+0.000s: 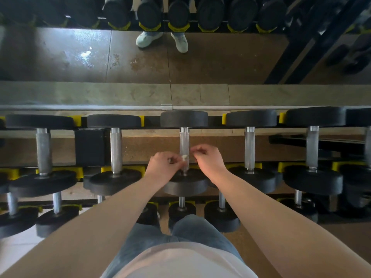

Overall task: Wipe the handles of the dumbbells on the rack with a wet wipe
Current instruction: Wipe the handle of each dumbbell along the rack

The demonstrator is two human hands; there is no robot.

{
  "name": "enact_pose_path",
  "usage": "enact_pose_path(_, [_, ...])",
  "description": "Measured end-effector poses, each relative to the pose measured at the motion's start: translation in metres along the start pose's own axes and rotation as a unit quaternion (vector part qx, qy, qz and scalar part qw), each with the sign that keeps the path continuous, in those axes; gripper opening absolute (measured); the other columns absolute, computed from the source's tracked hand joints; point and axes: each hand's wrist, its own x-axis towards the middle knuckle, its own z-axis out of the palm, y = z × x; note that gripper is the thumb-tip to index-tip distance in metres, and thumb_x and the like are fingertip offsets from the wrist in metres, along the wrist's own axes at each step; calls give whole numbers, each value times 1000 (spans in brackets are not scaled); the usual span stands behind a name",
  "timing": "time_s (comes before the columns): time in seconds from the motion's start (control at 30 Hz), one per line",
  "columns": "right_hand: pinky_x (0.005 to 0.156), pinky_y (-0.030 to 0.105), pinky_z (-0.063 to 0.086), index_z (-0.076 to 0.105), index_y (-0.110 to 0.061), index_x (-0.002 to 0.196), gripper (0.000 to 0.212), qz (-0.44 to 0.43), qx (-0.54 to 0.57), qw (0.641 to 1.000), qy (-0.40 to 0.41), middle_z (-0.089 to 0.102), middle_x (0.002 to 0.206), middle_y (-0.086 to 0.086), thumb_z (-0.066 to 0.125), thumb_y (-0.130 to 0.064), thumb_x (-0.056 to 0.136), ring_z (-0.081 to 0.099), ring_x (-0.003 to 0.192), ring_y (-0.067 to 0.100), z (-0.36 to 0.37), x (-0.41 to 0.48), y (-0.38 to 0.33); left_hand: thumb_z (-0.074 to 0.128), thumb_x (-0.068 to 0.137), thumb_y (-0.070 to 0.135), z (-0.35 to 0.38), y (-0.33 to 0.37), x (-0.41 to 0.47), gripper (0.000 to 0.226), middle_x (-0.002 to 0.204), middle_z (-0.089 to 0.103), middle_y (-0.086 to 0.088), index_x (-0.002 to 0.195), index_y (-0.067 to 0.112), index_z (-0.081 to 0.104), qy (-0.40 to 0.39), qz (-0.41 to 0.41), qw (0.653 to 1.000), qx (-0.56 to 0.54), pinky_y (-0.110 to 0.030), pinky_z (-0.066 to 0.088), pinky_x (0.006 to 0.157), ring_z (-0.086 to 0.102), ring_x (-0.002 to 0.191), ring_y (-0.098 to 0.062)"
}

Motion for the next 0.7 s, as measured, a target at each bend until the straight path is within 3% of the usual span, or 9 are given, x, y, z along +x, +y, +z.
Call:
enact_pose_path(0.07, [102,41,53,68,-36,99,23,-1,0,1000,-6,69,108,-10,55,-17,102,65,104,12,-2,2,1,75,90,41,0,8,7,13,100,70,11,93,29,73,33,-38,995,-90,-22,48,81,62,92,-1])
enact_pose_path(0.13, [103,45,53,68,-37,96,24,3,8,1000,-7,70,109,-8,56,-17,102,66,106,15,-4,4,0,75,90,43,-3,20,17,17,110,70,7,98,28,74,61,-77,976,-193,-34,49,97,62,106,-10])
enact_pose_path(0.23, [103,48,53,67,-36,92,25,7,20,1000,-4,69,100,-10,57,-16,102,67,105,18,-7,6,-5,76,90,41,-8,30,24,15,119,70,2,97,28,74,71,-78,968,-227,-49,47,109,60,121,-24])
enact_pose_path(0.3, [101,47,54,66,-37,91,25,-2,18,1000,-10,67,95,-13,58,-16,101,66,99,14,-8,9,-6,74,91,42,-9,22,19,14,108,71,4,94,28,73,45,-67,977,-198,-51,50,106,64,115,-27])
enact_pose_path(0.4, [99,45,56,65,-37,94,24,-8,16,1000,-21,65,97,-16,57,-17,101,65,97,11,-6,8,-7,74,90,43,-10,-1,12,18,94,70,5,89,25,70,-59,-28,997,-31,-33,52,88,66,96,-17])
enact_pose_path(0.47, [99,44,56,63,-37,95,23,-7,13,1000,-26,64,99,-16,55,-16,102,66,99,12,-4,7,-5,74,91,43,-10,-8,10,21,87,69,2,86,23,69,-108,-7,992,64,-26,48,75,67,87,-16])
enact_pose_path(0.53, [98,44,56,62,-36,95,22,-6,4,999,-31,66,101,-11,55,-16,102,67,100,14,-2,7,-3,73,92,44,-13,-5,10,21,87,70,-1,88,23,70,-112,-11,990,91,-26,49,72,67,83,-16])
enact_pose_path(0.6, [98,43,56,62,-34,95,21,-3,-7,999,-35,69,103,-6,56,-16,101,67,99,14,-1,8,-2,72,94,41,-15,-1,9,15,94,71,-3,90,26,70,-82,-44,996,18,-30,55,79,67,88,-18])
enact_pose_path(0.7, [95,40,57,63,-32,93,21,12,-4,999,-41,69,100,-6,56,-14,101,67,94,13,-4,9,-4,70,96,37,-12,6,11,4,107,73,-4,92,37,70,15,-98,985,-142,-49,54,102,66,113,-31])
